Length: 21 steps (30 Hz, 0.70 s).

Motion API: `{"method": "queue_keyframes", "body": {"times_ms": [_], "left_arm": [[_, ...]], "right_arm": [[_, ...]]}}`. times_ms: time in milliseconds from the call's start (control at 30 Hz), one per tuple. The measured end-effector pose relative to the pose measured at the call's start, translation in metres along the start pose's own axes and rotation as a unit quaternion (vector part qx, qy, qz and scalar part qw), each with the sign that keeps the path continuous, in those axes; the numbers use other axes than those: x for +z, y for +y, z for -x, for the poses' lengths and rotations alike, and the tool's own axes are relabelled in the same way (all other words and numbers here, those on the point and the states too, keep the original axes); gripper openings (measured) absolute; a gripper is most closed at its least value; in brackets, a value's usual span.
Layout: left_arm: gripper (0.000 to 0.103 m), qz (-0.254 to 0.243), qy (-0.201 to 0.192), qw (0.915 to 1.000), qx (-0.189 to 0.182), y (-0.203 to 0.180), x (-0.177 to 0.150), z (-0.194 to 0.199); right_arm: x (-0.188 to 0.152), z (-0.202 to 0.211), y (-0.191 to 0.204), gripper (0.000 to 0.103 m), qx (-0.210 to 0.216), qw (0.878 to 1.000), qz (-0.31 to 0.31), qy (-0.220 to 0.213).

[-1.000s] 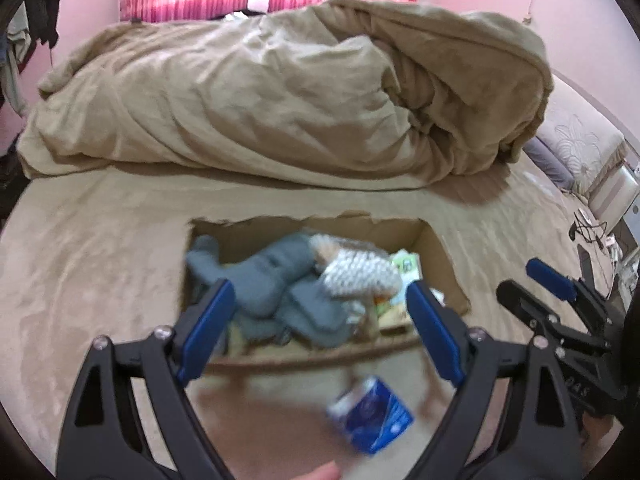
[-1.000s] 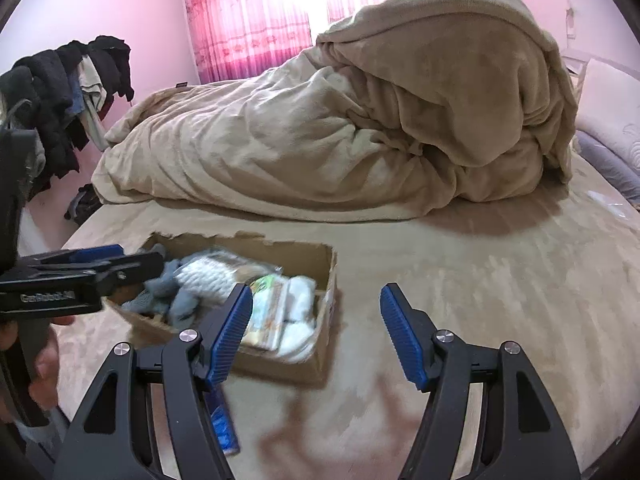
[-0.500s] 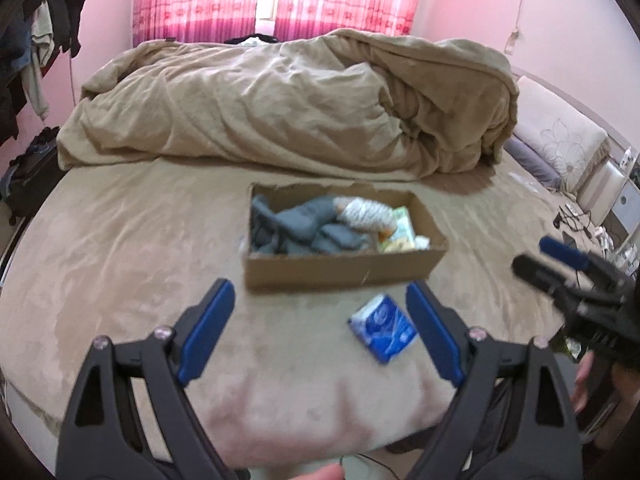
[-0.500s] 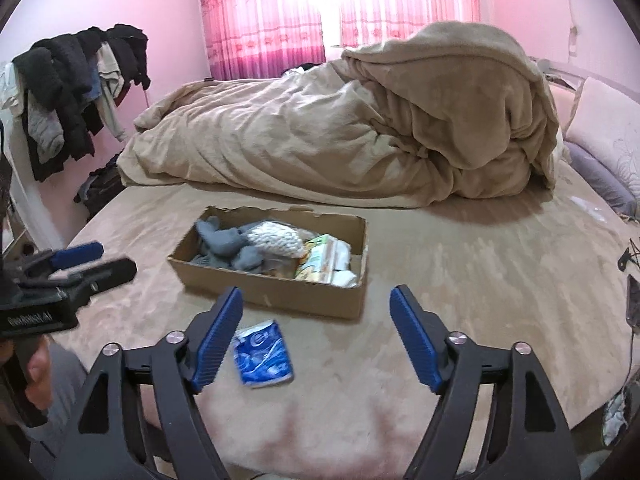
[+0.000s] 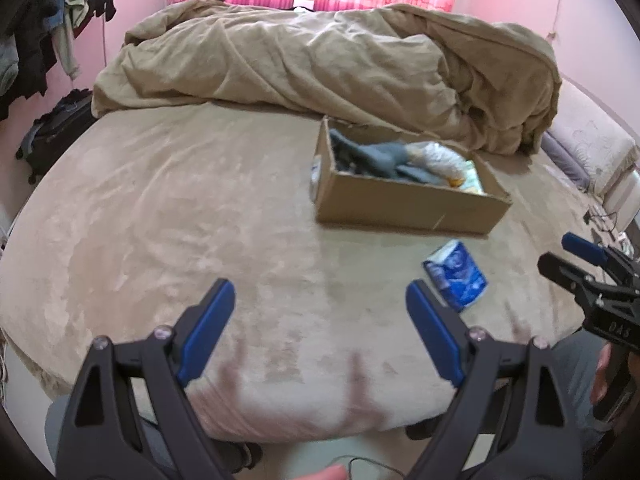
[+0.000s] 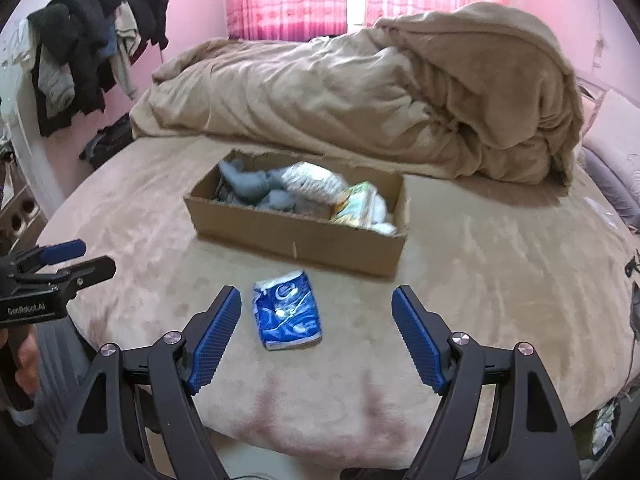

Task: Organize objects
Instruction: 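Withdraw both tools and move the right tool toward the blue tissue pack, then grasp the blue tissue pack with the right tool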

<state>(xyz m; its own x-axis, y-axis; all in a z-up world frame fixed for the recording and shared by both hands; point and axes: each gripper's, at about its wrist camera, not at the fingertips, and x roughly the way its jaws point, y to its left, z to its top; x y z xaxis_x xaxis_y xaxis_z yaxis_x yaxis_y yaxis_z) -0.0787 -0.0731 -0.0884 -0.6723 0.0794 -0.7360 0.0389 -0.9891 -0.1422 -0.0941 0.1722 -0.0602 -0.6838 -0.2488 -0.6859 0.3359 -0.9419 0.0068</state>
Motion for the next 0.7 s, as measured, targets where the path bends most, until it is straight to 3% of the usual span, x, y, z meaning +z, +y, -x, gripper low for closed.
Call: {"method": "queue_keyframes", "body": {"times_ms": [267, 700], "left_arm": [[0.089, 0.045, 0.021, 0.9987, -0.008, 0.025, -0.012, -0.042], [0.089, 0.038, 0.039, 0.9985, 0.011, 0.029, -0.022, -0.081]], "right_arm": [[-0.015, -0.050, 0.015, 0.081, 0.014, 0.999, 0.021, 0.037], [-0.029, -0.114, 0.024, 0.081, 0.024, 0.996, 0.039, 0.076]]}}
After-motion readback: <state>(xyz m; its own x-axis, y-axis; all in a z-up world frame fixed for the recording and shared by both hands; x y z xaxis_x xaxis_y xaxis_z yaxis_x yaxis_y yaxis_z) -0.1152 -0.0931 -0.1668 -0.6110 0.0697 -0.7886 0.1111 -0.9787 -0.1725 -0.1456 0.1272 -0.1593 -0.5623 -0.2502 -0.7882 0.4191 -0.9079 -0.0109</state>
